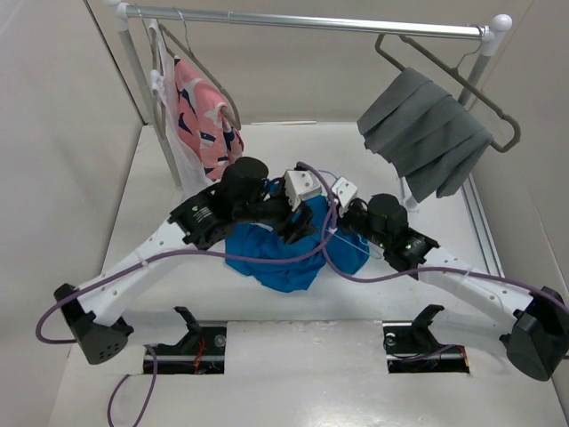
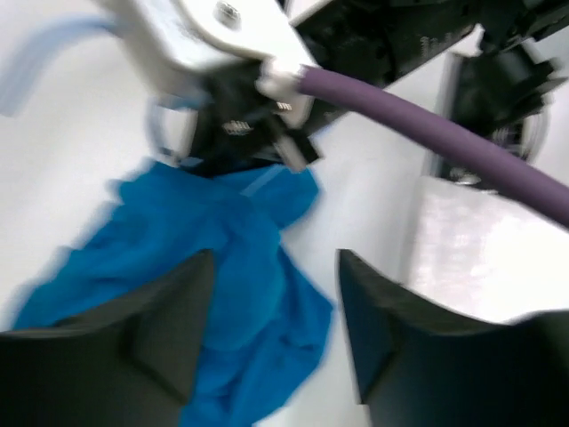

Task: Place the t-shirt on the hanger
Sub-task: Place tshirt on hanger

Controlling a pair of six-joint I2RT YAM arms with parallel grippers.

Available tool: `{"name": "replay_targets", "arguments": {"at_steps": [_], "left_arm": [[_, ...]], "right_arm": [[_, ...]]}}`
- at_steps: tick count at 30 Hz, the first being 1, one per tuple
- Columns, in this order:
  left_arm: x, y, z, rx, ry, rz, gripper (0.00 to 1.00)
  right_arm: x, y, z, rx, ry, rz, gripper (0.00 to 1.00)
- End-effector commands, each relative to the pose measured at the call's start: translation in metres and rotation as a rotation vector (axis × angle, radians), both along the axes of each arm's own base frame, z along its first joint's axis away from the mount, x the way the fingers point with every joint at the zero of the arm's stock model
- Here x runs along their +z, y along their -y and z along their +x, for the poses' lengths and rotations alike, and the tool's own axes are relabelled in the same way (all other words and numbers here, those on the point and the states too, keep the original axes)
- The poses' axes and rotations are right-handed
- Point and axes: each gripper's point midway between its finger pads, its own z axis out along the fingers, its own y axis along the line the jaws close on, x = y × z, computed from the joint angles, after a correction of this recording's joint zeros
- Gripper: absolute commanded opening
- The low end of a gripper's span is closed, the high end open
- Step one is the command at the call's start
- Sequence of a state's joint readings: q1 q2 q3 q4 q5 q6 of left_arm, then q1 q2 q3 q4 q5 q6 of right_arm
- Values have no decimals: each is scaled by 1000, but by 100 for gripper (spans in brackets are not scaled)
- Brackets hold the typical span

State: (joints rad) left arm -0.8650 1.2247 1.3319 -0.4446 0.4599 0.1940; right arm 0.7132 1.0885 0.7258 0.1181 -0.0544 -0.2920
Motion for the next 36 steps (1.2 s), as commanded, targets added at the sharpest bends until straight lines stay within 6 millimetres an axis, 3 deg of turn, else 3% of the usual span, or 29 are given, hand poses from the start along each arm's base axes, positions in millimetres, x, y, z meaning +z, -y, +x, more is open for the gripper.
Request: {"name": "replay_targets", "arguments": {"at_steps": [1, 2, 5, 7, 9, 12, 18, 19, 21, 22, 23, 24, 25, 26, 27, 28, 29, 31, 33, 34, 35, 36], "left_arm": [[38, -30, 17, 50, 342, -13, 59], [45, -36, 27, 101, 410, -12, 70], [40, -49, 39, 111, 541, 57, 78], [23, -53, 41, 89, 554, 118, 82], [-9, -48, 37, -14, 530, 211, 83], [-38, -42, 37, -81, 483, 263, 85], [-64, -28, 43, -150, 472, 256, 85], [-79, -27, 43, -170, 433, 284, 82], [-80, -23, 39, -220, 395, 287, 67], [-93, -24, 34, -256, 343, 321, 54], [-93, -22, 28, -286, 317, 311, 26], [-88, -19, 27, -295, 311, 304, 10], [-86, -20, 26, -283, 292, 300, 0], [-90, -19, 26, -275, 267, 304, 0], [-86, -19, 28, -265, 259, 291, 0], [-80, -18, 29, -254, 268, 274, 0], [-75, -18, 32, -227, 267, 255, 0], [-69, -22, 40, -145, 260, 227, 0], [-59, -25, 49, -55, 258, 184, 0], [-61, -30, 58, -4, 255, 193, 0], [-60, -36, 62, 34, 248, 186, 0], [-57, -35, 65, 58, 247, 174, 0]], "right_arm": [[16, -16, -9, 139, 148, 63, 0], [13, -18, -12, 162, 157, 61, 0], [5, -21, -21, 210, 174, 72, 0], [6, -24, -24, 234, 184, 83, 0], [4, -24, -27, 252, 197, 72, 0], [13, -29, -34, 300, 219, 83, 0], [26, -33, -47, 342, 244, 71, 0], [27, -32, -46, 344, 249, 62, 0], [26, -32, -49, 341, 242, 56, 0], [39, -29, -49, 329, 278, 67, 0], [37, -28, -49, 329, 269, 61, 0], [42, -25, -48, 307, 283, 66, 0], [45, -22, -47, 293, 282, 63, 0], [52, -20, -43, 276, 291, 55, 0], [54, -15, -37, 231, 280, 39, 7], [45, -10, -37, 219, 242, -9, 27], [60, -9, -34, 205, 257, -13, 40], [57, 0, -31, 163, 217, -56, 67], [86, 13, -35, 117, 244, -26, 92], [92, 27, -31, 36, 235, -33, 100], [79, 44, -34, -22, 162, -85, 100], [96, 62, -40, -109, 123, -34, 100]]}}
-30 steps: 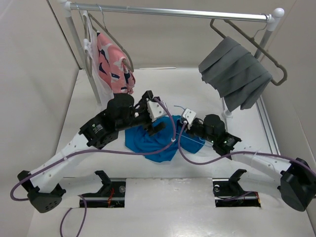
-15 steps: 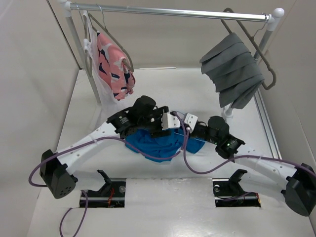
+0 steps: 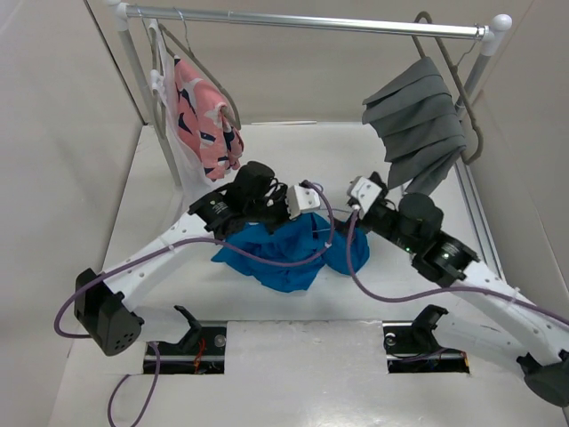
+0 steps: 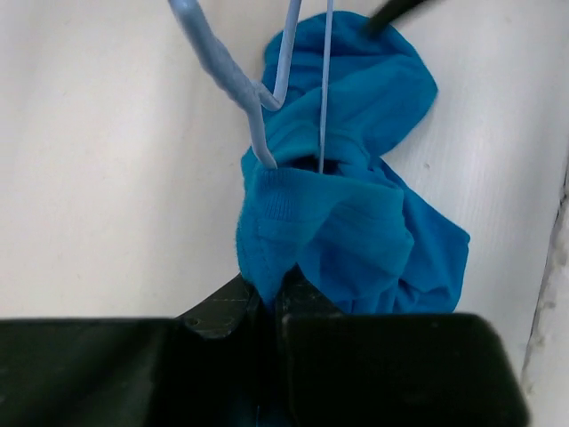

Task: Place the t-shirt on the hanger
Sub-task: Place tshirt on hanger

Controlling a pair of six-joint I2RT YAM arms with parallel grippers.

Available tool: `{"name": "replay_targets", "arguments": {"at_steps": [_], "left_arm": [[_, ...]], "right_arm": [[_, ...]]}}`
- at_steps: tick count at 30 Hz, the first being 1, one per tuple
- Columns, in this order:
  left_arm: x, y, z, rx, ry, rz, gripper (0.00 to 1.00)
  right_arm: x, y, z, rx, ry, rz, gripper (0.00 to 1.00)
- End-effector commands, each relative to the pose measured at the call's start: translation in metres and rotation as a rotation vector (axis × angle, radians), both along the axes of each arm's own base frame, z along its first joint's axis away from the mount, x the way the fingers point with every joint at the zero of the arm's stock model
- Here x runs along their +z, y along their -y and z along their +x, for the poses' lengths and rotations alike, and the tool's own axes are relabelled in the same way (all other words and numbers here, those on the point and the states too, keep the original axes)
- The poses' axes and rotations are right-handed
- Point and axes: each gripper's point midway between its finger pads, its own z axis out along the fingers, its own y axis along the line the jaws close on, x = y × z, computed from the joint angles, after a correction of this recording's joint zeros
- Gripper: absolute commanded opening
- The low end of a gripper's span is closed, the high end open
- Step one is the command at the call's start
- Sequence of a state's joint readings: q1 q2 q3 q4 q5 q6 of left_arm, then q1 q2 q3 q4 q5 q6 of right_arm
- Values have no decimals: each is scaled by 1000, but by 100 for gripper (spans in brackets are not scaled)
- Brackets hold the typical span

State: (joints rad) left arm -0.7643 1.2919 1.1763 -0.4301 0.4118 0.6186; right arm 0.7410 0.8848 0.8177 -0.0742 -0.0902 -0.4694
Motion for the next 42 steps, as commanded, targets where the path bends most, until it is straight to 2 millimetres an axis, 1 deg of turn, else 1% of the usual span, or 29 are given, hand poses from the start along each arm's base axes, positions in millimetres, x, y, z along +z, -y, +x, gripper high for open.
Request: {"name": "replay_targets", "arguments": {"at_steps": [1, 2, 3, 5, 6, 7, 8, 9, 11, 12, 13, 14, 15, 16, 17, 18, 19, 20, 22, 24, 26, 27, 28, 34, 35, 37, 38, 40, 42], "left_arm": [[29, -6, 16, 163, -1, -128, 0], [30, -10, 20, 199, -9, -142, 0], [31, -8, 20, 212, -23, -158, 0], [29, -10, 22, 244, -53, -173, 0], [34, -8, 19, 245, -65, -198, 0], [34, -8, 19, 250, -72, -202, 0], [32, -5, 16, 230, -80, -211, 0], [35, -4, 17, 235, -81, -225, 0], [37, -2, 17, 251, -100, -244, 0], [32, -2, 20, 260, -105, -232, 0], [32, -1, 20, 266, -114, -235, 0], [32, -2, 20, 281, -121, -238, 0], [31, 0, 22, 280, -120, -239, 0], [35, 1, 23, 284, -121, -249, 0], [36, 1, 25, 291, -111, -254, 0], [36, 1, 25, 295, -118, -257, 0], [36, 1, 25, 295, -118, -257, 0], [34, 0, 24, 297, -124, -250, 0], [35, 2, 25, 301, -131, -254, 0], [35, -1, 27, 317, -141, -259, 0], [33, 0, 27, 323, -149, -265, 0], [33, 1, 26, 320, -161, -270, 0], [35, 2, 27, 319, -155, -277, 0], [41, 4, 24, 310, -168, -303, 0], [41, 6, 22, 309, -183, -310, 0], [44, 6, 23, 312, -193, -327, 0], [44, 7, 21, 308, -211, -334, 0], [49, 9, 19, 301, -218, -346, 0], [49, 7, 21, 308, -228, -352, 0]], "right_arm": [[20, 60, -8, -277, -110, 25, 100], [2, 80, -13, -361, -168, -22, 100], [6, 88, -21, -378, -172, 7, 100], [-13, 85, -31, -355, -231, 25, 100], [-24, 80, -37, -326, -258, 22, 100], [-52, 73, -43, -302, -322, -2, 100], [-64, 64, -46, -268, -352, -5, 100], [-68, 46, -49, -197, -368, 26, 100], [-99, 15, -56, -96, -419, 22, 97], [-101, 1, -59, -34, -413, 48, 95], [-88, -12, -49, -21, -364, 129, 85], [-108, -15, -47, -32, -402, 126, 74], [-107, -18, -41, -42, -389, 137, 57], [-107, -19, -34, -69, -375, 143, 25], [-122, -20, -31, -89, -402, 106, 20], [-112, -23, -23, -89, -374, 114, 20], [-114, -29, -23, -62, -374, 107, 26], [-104, -37, -19, -43, -349, 141, 43], [-110, -44, -14, -35, -353, 139, 52], [-115, -48, -5, -54, -355, 152, 54], [-117, -50, 0, -71, -375, 181, 47], [-116, -50, 6, -78, -365, 193, 47], [-125, -51, 6, -86, -391, 182, 47], [-143, -50, 19, -150, -419, 194, 55], [-155, -50, 18, -157, -440, 182, 55], [-165, -46, 22, -181, -445, 173, 49], [-165, -48, 26, -173, -439, 187, 30], [-171, -45, 24, -171, -467, 198, 3], [-176, -38, 20, -179, -483, 204, 0]]}}
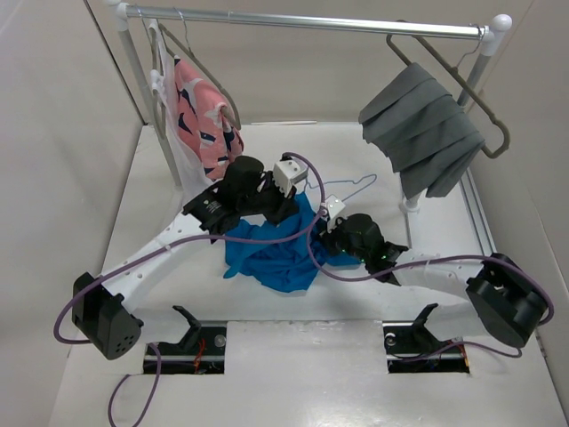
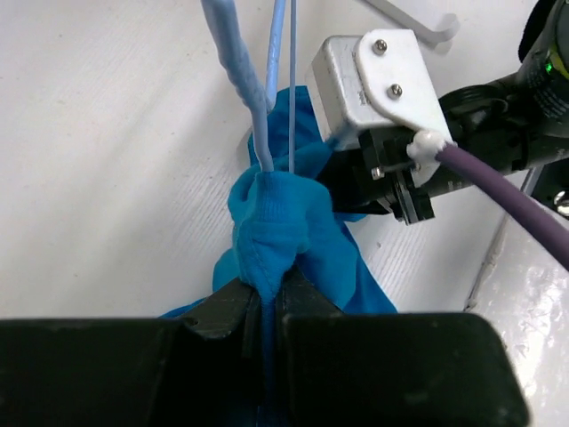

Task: Place the t-shirt on the hanger
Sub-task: Place tshirt on hanger

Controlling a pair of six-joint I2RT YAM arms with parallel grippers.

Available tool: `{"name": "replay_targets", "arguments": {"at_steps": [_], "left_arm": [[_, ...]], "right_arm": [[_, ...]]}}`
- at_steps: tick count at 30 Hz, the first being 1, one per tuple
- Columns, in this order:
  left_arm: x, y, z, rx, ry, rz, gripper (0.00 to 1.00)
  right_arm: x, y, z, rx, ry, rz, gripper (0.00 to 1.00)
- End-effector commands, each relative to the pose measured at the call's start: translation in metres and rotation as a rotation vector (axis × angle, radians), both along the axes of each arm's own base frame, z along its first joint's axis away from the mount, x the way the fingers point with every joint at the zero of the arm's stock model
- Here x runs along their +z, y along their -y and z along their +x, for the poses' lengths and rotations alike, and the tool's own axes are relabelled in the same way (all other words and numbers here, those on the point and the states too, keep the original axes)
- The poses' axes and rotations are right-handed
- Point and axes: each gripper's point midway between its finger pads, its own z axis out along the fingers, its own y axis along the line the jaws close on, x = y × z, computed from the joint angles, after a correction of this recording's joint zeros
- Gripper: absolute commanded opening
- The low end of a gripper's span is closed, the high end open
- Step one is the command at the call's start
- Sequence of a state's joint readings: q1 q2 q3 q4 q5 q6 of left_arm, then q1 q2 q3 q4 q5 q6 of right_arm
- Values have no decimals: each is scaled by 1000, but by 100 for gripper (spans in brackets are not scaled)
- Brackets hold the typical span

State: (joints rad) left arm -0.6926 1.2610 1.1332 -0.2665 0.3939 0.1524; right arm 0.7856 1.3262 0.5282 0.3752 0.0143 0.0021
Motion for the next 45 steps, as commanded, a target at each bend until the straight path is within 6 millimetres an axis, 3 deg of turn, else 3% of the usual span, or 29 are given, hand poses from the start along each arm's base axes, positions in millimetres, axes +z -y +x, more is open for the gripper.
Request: {"name": "replay_targets", "arguments": {"at_steps": [1, 2, 3, 6, 10, 12, 14, 17, 18, 20, 23, 24, 25, 26, 28, 31, 37, 42, 45], "left_arm": [[32, 1, 7, 1, 29, -106, 0], [33, -1, 10, -5, 37, -105, 0], [33, -3, 11, -10, 41, -107, 0], [38, -8, 9, -67, 89, -91, 0], [37, -13, -8, -200, 197, -56, 0], [35, -18, -17, -256, 240, -27, 0], [26, -23, -22, -316, 290, 26, 0], [17, -28, -25, -353, 320, 69, 0], [15, -29, -26, -362, 323, 80, 0], [10, -36, -15, -316, 348, 127, 0], [-8, -51, 9, -223, 380, 249, 0], [-15, -57, 13, -203, 381, 286, 0], [-19, -58, 22, -171, 399, 304, 0], [-34, -68, 32, -124, 401, 366, 0], [-40, -72, 42, -105, 443, 407, 0], [-50, -77, 48, -95, 443, 451, 0], [-65, -95, 54, -89, 483, 555, 0], [-71, -101, 47, -168, 549, 608, 0], [-71, -116, 55, -133, 600, 696, 0]], "right_arm": [[17, 7, 6, -38, 27, 104, 0], [14, 15, 3, -56, 12, 105, 0], [26, 31, 6, -106, 35, 134, 0], [6, 74, -8, -202, -18, 123, 0], [32, 134, -18, -346, 58, 158, 0], [25, 157, -26, -399, 38, 116, 0], [45, 168, -29, -412, 91, 106, 0], [41, 184, -39, -434, 44, 26, 0], [53, 187, -38, -425, 72, -9, 0], [57, 193, -42, -418, 57, -70, 0], [88, 206, -42, -443, 76, -142, 0], [84, 209, -44, -451, 61, -157, 0], [105, 209, -43, -450, 102, -144, 0], [114, 209, -42, -452, 121, -132, 0], [128, 209, -39, -436, 139, -164, 0], [118, 214, -39, -410, 64, -272, 0], [118, 218, -48, -339, -2, -392, 0], [133, 231, -53, -389, 10, -410, 0], [140, 238, -55, -404, 12, -445, 0]]}}
